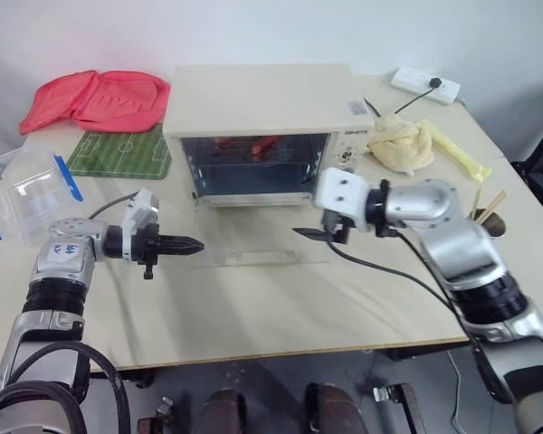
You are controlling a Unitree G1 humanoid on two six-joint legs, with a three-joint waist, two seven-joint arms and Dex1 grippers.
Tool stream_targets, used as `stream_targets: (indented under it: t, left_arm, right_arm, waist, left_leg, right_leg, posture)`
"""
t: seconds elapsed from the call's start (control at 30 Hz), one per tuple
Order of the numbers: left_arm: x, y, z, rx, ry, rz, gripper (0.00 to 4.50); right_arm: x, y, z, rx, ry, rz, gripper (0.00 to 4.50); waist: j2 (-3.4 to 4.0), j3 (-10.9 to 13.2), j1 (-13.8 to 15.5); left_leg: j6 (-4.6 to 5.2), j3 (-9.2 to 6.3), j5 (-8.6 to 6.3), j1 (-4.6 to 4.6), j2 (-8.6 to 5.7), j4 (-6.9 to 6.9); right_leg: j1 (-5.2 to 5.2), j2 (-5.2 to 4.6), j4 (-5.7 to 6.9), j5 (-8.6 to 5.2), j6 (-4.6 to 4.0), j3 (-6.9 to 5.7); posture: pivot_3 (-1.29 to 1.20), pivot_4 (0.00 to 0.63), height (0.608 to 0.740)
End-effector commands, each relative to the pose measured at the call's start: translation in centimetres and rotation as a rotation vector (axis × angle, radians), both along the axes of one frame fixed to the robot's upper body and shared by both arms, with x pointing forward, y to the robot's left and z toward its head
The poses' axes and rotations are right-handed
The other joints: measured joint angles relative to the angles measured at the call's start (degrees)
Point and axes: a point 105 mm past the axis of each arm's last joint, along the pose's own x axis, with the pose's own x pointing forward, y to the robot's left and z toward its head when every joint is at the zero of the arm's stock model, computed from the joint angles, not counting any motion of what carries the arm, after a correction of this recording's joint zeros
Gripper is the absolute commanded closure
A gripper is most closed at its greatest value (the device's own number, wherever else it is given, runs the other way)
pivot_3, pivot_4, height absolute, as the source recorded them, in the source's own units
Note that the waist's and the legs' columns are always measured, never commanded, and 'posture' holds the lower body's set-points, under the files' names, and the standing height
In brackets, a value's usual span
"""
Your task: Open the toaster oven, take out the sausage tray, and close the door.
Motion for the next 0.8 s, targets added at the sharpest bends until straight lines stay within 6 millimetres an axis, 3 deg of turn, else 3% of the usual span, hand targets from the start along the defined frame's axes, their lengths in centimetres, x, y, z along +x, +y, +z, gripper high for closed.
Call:
stream_targets:
  t: [0.03, 0.17, 0.3, 0.57, 0.8]
  left_arm:
    - [0.2, 0.0, 1.3, -0.064, -0.117, 0.046, 4.46]
    - [0.3, 0.3, 3.2, -0.204, -0.27, 0.15, 4.46]
    - [-0.9, 0.1, 4.0, -0.326, -0.367, 0.21, 4.46]
    - [-1.9, 0.5, 4.5, -0.503, -0.371, 0.392, 4.46]
    - [-3.2, 1.1, 5.6, -0.59, -0.468, 0.449, 2.39]
  right_arm:
    - [2.1, 1.1, 1.5, 0.007, -0.145, -0.061, 0.0]
    - [4.4, 2.7, 1.7, 0.014, -0.22, -0.114, 0.0]
    - [6.4, 4.0, 1.6, -0.01, -0.278, -0.166, 0.0]
    - [8.4, 6.6, 1.1, -0.055, -0.339, -0.203, 0.0]
    - [8.9, 8.2, 0.9, -0.071, -0.377, -0.214, 0.0]
  waist:
    - [0.01, 0.0, -0.2]
    - [0.01, 0.0, -1.3]
    - [0.01, 0.0, -2.7]
    - [0.02, 0.0, -3.9]
    - [0.05, 0.0, -4.6]
  left_leg:
    - [0.0, 0.0, 0.0, -0.01, -0.01, 0.0]
    - [-0.02, -0.12, 0.01, 0.0, 0.03, -0.01]
    - [-0.04, -0.21, 0.0, 0.01, 0.03, -0.09]
    - [-0.06, -0.46, 0.01, 0.01, 0.02, -0.11]
    - [-0.06, -0.78, 0.01, 0.02, -0.02, -0.16]
  right_leg:
    - [0.0, -0.01, 0.0, 0.0, 0.0, 0.0]
    - [-0.01, -0.01, 0.11, 0.0, 0.0, -0.08]
    - [-0.01, -0.04, 0.13, 0.0, 0.0, -0.13]
    - [0.05, -0.05, 0.14, 0.0, 0.0, -0.22]
    - [0.08, -0.11, 0.13, 0.0, 0.0, -0.22]
  posture:
    - [0.0, 0.15, 0.74]
    - [0.0, 0.15, 0.74]
    - [0.0, 0.15, 0.74]
    - [0.0, 0.15, 0.74]
    - [0.0, 0.15, 0.74]
